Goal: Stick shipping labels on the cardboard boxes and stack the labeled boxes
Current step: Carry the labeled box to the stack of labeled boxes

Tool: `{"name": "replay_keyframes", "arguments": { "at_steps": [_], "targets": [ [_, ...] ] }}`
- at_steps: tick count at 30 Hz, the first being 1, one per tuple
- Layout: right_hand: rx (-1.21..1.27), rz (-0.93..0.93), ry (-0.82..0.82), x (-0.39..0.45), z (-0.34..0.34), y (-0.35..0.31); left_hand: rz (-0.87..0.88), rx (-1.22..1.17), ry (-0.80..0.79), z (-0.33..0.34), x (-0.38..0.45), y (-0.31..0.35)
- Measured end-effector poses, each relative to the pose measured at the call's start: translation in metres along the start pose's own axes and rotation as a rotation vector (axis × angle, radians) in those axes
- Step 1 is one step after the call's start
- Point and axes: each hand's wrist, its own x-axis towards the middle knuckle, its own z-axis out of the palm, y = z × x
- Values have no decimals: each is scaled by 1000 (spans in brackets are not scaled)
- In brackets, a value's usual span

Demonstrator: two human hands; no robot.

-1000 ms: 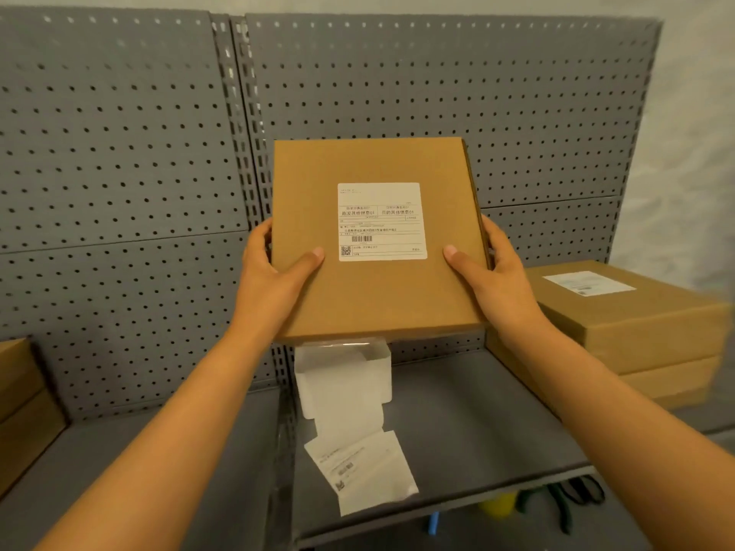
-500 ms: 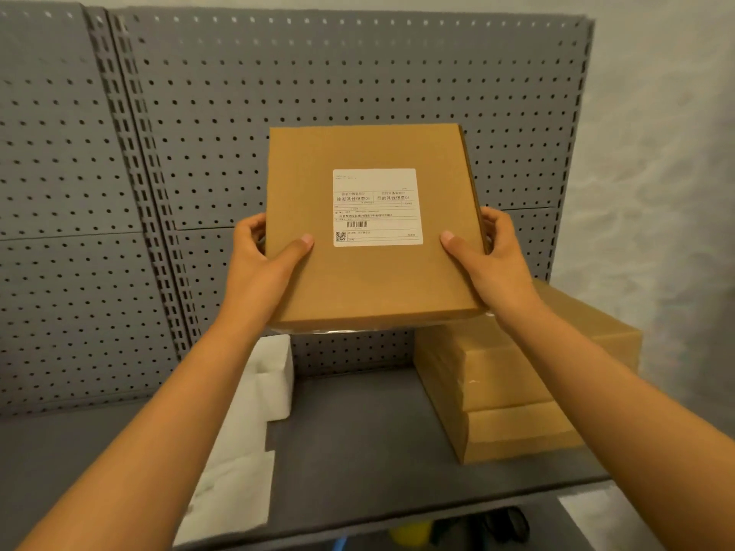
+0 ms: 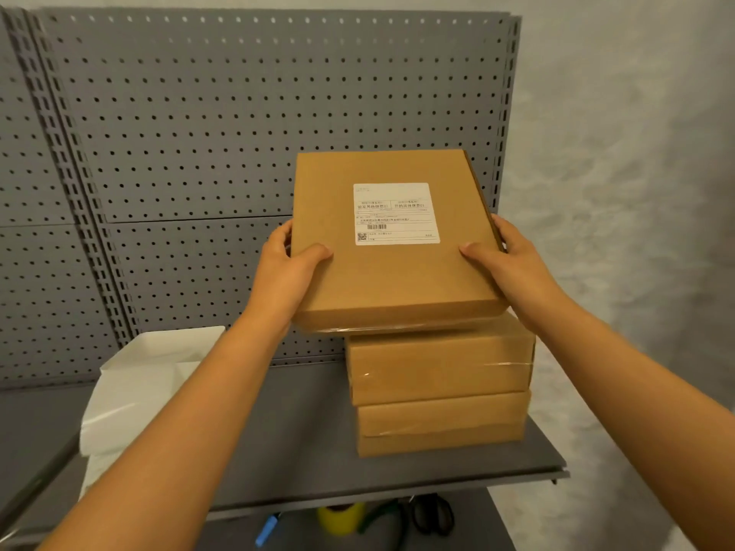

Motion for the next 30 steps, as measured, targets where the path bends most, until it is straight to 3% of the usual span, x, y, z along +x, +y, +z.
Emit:
{"name": "replay_keyframes", "arguments": {
  "at_steps": [19,30],
  "targets": [
    [-69,127,-33,13,-46,25,-121,92,49,52,-16,-1],
    [-149,200,-34,36,-42,33,-212,180,-23,56,0,3]
  ]
}}
